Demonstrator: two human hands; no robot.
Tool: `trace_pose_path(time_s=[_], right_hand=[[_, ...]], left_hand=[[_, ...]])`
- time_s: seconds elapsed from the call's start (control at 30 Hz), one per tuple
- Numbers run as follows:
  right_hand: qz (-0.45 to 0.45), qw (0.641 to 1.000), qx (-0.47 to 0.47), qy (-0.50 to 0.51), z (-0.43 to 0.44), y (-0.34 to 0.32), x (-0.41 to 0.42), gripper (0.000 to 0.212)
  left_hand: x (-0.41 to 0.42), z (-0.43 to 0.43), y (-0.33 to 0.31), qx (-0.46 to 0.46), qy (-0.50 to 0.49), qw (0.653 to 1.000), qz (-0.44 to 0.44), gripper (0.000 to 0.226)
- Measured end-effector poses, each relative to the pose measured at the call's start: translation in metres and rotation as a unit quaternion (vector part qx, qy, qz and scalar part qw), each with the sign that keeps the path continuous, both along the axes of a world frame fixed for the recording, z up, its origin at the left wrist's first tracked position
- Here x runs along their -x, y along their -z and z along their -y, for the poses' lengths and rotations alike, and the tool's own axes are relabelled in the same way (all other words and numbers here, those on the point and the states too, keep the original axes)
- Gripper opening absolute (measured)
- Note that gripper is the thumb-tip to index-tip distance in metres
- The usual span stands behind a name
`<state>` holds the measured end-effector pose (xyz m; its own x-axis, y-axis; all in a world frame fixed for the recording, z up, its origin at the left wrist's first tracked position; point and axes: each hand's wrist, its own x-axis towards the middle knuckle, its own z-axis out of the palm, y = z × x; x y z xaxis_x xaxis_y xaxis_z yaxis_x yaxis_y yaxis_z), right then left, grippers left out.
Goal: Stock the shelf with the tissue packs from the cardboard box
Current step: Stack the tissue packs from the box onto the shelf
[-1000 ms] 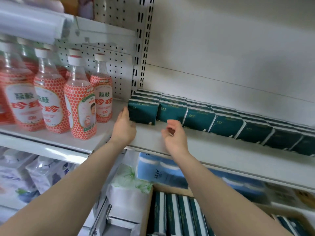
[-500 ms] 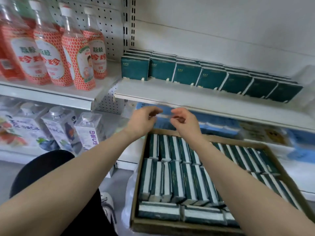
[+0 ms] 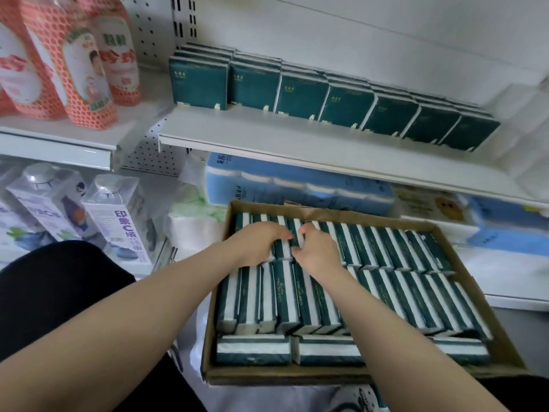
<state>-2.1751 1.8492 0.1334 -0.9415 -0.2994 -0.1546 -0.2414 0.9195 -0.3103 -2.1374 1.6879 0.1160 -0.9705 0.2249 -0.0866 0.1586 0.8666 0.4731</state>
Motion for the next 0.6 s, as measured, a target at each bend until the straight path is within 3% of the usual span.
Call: trace_pose_path(time_s=[0.2, 0.3, 0.43, 0.6], right_hand=[[0.022, 0.998, -0.058, 0.010, 0.009, 0.000, 0.005, 0.061], [0.028, 0.998, -0.026, 0.051, 0.012, -0.006, 0.007, 0.060], [0.036, 0.984, 0.131, 0.118, 0.001, -0.027, 0.019, 0.041], [0.109, 0.934, 0.319, 0.116, -0.016, -0.065, 0.032, 0.029]], left_hand=[[0.011, 0.005, 0.000, 0.079, 0.020, 0.996, -0.025, 0.055], [0.011, 0.004, -0.005, 0.062, -0.028, 0.997, -0.021, 0.049], [0.009, 0.002, -0.012, -0.080, -0.098, 0.992, -0.018, 0.053], [0.011, 0.001, -0.037, -0.254, -0.146, 0.956, 0.004, 0.050]])
